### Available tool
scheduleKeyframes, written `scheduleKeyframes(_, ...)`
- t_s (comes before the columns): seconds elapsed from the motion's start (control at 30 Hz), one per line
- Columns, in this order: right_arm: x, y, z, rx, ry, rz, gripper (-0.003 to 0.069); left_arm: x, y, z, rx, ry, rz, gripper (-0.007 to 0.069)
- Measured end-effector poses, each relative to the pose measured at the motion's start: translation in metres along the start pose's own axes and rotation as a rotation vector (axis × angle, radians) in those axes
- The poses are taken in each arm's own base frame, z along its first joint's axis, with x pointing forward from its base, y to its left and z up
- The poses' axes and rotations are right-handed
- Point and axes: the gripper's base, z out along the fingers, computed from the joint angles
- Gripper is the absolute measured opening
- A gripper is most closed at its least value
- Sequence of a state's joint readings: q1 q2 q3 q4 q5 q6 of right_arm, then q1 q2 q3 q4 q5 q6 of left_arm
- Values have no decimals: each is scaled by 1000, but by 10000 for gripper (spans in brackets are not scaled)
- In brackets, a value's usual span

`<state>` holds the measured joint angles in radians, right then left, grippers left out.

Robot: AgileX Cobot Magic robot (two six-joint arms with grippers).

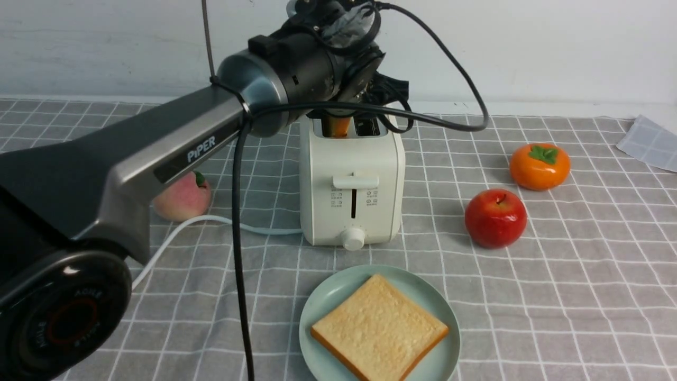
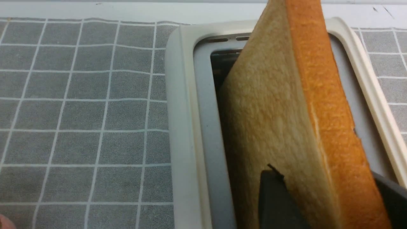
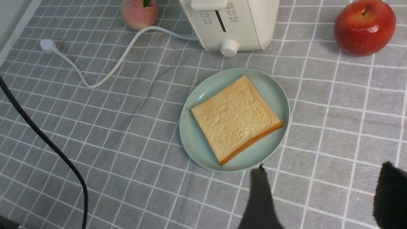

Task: Take toasted bread from bread machine on grey coffee table place on plate.
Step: 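Reach for a toast slice standing in the toaster with the left gripper, then place the slice of bread on the plate with the left gripper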

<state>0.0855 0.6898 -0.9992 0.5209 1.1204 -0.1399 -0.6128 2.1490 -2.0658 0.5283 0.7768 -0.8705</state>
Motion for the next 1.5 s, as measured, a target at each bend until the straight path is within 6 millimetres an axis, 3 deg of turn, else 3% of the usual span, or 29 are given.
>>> scheduleKeyframes(0.07,0,0,0,-1,0,0,459,-1,0,-1,1,0,-2,236)
scheduleKeyframes(0.13,0,0,0,-2,-1,1,459,-4,2,-8,-6,0,8,111)
scheduleKeyframes(0.27,0,0,0,-3,-2,1,456,-13,4,-24,-5,-8,22,97)
scheduleKeyframes(0.43,0,0,0,5,-3,-2,435,-40,17,-86,-3,-20,98,98)
scheduleKeyframes(0.63,-1,-1,0,9,-14,-21,391,-67,46,-196,39,-36,198,98)
scheduleKeyframes(0.67,-1,-1,0,9,-15,-22,388,-68,47,-199,39,-40,199,98)
scheduleKeyframes(0.7,-2,-1,0,10,-19,-26,373,-71,56,-224,42,-59,198,98)
scheduleKeyframes(0.77,-2,-1,0,11,-22,-27,355,-72,65,-245,45,-70,192,98)
scheduleKeyframes(0.87,-2,-1,0,11,-26,-28,326,-59,77,-268,80,-35,187,98)
scheduleKeyframes(0.93,-4,-1,0,13,-39,-28,303,-34,77,-264,152,63,216,98)
scheduleKeyframes(0.97,-4,-1,0,13,-40,-28,301,-34,77,-266,167,59,215,98)
scheduleKeyframes(1.0,-5,-1,0,15,-53,-29,281,-10,73,-259,268,142,229,98)
scheduleKeyframes(1.03,-5,-1,0,15,-54,-29,279,-8,73,-258,267,144,238,98)
scheduleKeyframes(1.1,-5,-1,0,16,-59,-29,251,29,62,-238,450,237,242,98)
scheduleKeyframes(1.13,-5,-1,0,16,-59,-29,247,34,61,-233,460,244,239,98)
scheduleKeyframes(1.3,-5,-2,1,19,-65,-26,230,100,41,-171,706,323,105,98)
scheduleKeyframes(1.37,-5,-3,2,19,-66,-25,230,108,37,-161,733,348,61,98)
scheduleKeyframes(1.4,-4,-4,3,20,-63,-22,231,122,35,-145,756,375,34,98)
scheduleKeyframes(1.5,-4,-4,4,21,-59,-20,232,141,30,-118,772,411,-35,98)
